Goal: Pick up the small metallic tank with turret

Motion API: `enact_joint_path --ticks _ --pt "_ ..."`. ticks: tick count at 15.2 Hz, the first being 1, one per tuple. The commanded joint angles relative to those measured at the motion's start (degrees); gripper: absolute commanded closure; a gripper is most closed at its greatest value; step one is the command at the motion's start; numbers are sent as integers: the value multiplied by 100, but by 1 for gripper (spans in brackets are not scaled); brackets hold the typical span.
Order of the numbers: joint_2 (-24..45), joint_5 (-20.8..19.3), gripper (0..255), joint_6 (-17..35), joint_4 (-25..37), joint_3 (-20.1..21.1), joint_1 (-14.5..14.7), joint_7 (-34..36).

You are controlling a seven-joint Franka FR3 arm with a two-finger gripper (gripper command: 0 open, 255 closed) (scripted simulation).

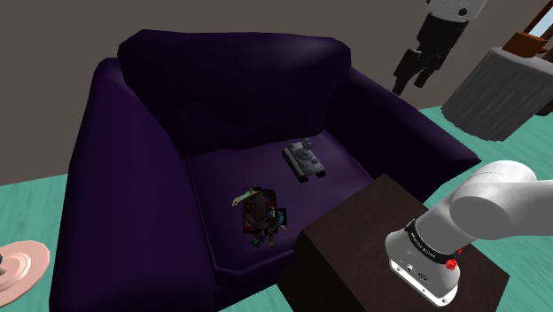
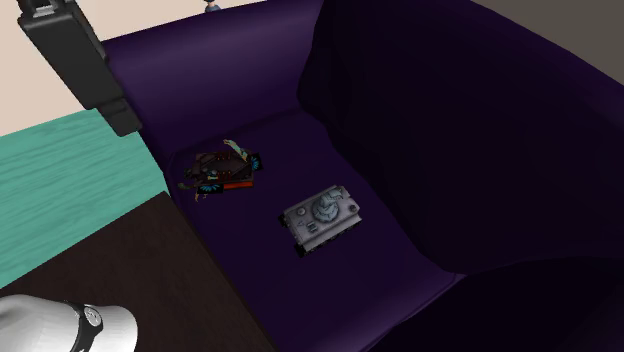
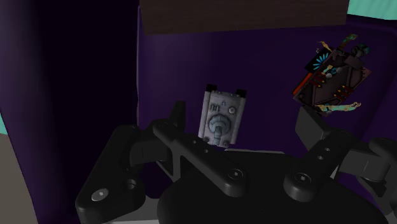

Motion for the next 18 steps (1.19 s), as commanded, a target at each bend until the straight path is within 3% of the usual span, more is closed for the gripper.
enact_joint_path --ticks 1,9,18 --pt "0 0 0 0 0 0 0 0" --pt "642 -51 0 1826 -999 -201 -52 -126" --pt "2144 -61 0 3987 -1453 -418 -99 -295"
